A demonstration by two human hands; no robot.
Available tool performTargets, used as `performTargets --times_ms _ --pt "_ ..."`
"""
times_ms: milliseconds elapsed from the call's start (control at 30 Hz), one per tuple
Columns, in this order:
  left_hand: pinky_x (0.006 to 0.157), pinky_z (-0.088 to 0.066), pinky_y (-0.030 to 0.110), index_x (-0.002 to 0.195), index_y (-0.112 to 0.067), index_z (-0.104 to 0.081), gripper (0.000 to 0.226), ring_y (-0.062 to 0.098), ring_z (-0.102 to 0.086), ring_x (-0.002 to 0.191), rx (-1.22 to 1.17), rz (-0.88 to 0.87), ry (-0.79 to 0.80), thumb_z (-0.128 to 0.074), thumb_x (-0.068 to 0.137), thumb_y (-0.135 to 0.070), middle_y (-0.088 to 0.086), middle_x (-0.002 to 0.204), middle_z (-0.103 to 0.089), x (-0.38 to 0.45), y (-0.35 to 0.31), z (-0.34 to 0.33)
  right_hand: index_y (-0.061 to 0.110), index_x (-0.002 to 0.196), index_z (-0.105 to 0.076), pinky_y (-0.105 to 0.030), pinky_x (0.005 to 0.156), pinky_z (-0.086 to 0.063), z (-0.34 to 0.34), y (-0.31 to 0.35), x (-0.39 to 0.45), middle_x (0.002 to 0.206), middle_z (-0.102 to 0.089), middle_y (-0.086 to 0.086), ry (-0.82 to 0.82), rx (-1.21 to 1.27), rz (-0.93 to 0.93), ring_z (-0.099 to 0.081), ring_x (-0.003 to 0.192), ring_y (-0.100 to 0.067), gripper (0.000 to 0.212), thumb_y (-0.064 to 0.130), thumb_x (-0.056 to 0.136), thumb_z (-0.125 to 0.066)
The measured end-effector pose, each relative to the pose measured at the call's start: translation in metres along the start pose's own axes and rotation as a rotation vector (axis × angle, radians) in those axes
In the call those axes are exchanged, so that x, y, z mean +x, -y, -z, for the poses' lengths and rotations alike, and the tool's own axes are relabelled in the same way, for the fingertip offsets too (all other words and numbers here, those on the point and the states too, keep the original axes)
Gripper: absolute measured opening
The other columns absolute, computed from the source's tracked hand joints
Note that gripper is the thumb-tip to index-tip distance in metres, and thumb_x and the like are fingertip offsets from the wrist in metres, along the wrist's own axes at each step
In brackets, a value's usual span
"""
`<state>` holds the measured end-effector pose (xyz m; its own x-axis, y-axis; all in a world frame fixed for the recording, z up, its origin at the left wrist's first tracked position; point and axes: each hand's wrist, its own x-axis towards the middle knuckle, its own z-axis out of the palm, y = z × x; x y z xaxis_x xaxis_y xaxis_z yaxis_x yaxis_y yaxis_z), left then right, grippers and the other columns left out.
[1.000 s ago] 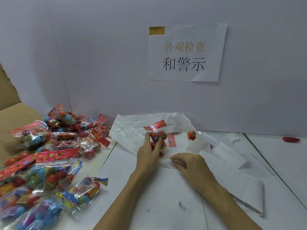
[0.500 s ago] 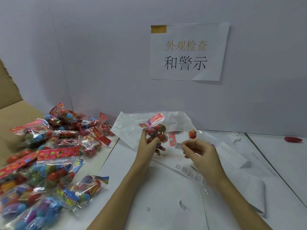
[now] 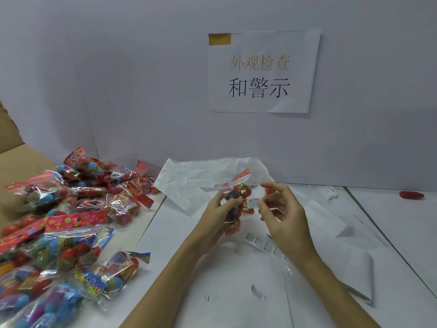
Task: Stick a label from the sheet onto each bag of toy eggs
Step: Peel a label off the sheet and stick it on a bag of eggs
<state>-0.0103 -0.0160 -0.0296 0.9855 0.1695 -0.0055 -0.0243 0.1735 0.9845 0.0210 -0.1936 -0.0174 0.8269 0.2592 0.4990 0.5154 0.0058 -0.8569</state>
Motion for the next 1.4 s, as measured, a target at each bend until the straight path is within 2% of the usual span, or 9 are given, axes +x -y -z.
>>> performTargets --times_ms 133,233,400,500,700,1000,1200,1300,1400 --pt "0.049 -0.045 0.023 0.129 -0.016 -0.056 0.026 0.015 -0.057 0.059 0.012 0.039 0.013 -0.060 0.103 -0.018 0.002 0.076 -0.068 0.000 -0.001 -0.003 0.030 0.127 -0.060 -0.019 0.080 -0.058 -0.001 -0.002 0.001 0.091 -0.069 0.013 -0.005 -0.028 0.015 -0.071 0.090 -0.012 0.039 0.009 0.096 -0.071" --pt "0.065 -0.051 0.030 0.130 -0.019 -0.056 0.027 0.013 -0.064 0.067 0.006 0.034 0.016 -0.061 0.103 -0.021 -0.001 0.081 -0.072 -0.003 -0.003 -0.005 0.032 0.127 -0.057 -0.014 0.080 -0.055 0.000 -0.002 0.001 0.091 -0.068 0.014 0.027 -0.052 0.024 -0.071 0.091 -0.010 0.042 0.008 0.096 -0.071" --pt "0.090 -0.049 0.045 0.134 -0.021 -0.059 0.034 0.032 -0.062 0.096 -0.015 0.039 -0.008 -0.064 0.101 -0.030 0.032 0.120 -0.063 -0.003 -0.004 -0.007 0.040 0.128 -0.052 -0.013 0.081 -0.055 -0.002 -0.003 0.000 0.088 -0.068 0.013 0.057 -0.106 0.038 -0.070 0.092 -0.010 0.049 0.009 0.096 -0.072" --pt "0.088 -0.049 0.043 0.134 -0.022 -0.058 0.040 0.033 -0.060 0.097 -0.003 0.033 -0.009 -0.068 0.098 -0.038 0.032 0.122 -0.062 -0.002 -0.003 -0.007 0.036 0.133 -0.048 -0.010 0.078 -0.053 -0.003 -0.004 -0.001 0.091 -0.069 0.007 0.039 -0.134 0.054 -0.069 0.091 -0.006 0.053 0.010 0.095 -0.073" --pt "0.068 -0.053 0.027 0.135 -0.026 -0.055 0.037 0.010 -0.066 0.068 0.038 0.051 0.002 -0.062 0.100 -0.037 -0.012 0.078 -0.074 -0.001 -0.001 -0.007 0.023 0.141 -0.047 -0.008 0.077 -0.053 -0.003 -0.004 -0.001 0.092 -0.070 0.004 0.022 -0.153 0.052 -0.069 0.091 -0.002 0.055 0.009 0.095 -0.074" --pt "0.054 -0.050 0.022 0.141 -0.022 -0.052 0.051 0.015 -0.061 0.067 0.071 0.034 0.019 -0.070 0.095 -0.035 -0.004 0.083 -0.071 -0.005 -0.003 -0.008 0.035 0.142 -0.040 -0.008 0.077 -0.053 -0.004 -0.006 -0.002 0.093 -0.070 0.003 0.017 -0.172 0.025 -0.069 0.092 -0.004 0.064 0.010 0.094 -0.074" --pt "0.051 -0.050 0.020 0.137 -0.030 -0.050 0.066 0.012 -0.063 0.058 0.179 -0.030 0.020 -0.076 0.079 -0.046 -0.006 0.084 -0.072 -0.007 -0.005 -0.011 0.024 0.145 -0.045 -0.013 0.078 -0.057 -0.003 -0.005 -0.001 0.092 -0.070 0.004 0.002 -0.197 0.009 -0.070 0.088 -0.004 0.061 0.010 0.094 -0.075" --pt "0.051 -0.050 0.020 0.130 -0.036 -0.051 0.058 0.011 -0.062 0.057 0.198 -0.037 0.018 -0.077 0.079 -0.047 -0.010 0.079 -0.074 -0.006 -0.004 -0.011 0.025 0.148 -0.040 -0.027 0.072 -0.064 -0.006 -0.003 -0.003 0.109 -0.062 0.004 -0.067 -0.199 -0.081 -0.069 0.086 -0.003 0.073 0.018 0.089 -0.082" --pt "0.054 -0.051 0.020 0.130 -0.034 -0.051 0.060 0.011 -0.063 0.057 0.173 -0.015 0.017 -0.076 0.078 -0.047 -0.010 0.082 -0.076 -0.006 -0.005 -0.009 0.025 0.145 -0.042 -0.017 0.062 -0.059 -0.005 -0.003 0.001 0.121 -0.051 0.002 -0.138 -0.261 -0.154 -0.068 0.083 -0.008 0.072 0.030 0.086 -0.083"
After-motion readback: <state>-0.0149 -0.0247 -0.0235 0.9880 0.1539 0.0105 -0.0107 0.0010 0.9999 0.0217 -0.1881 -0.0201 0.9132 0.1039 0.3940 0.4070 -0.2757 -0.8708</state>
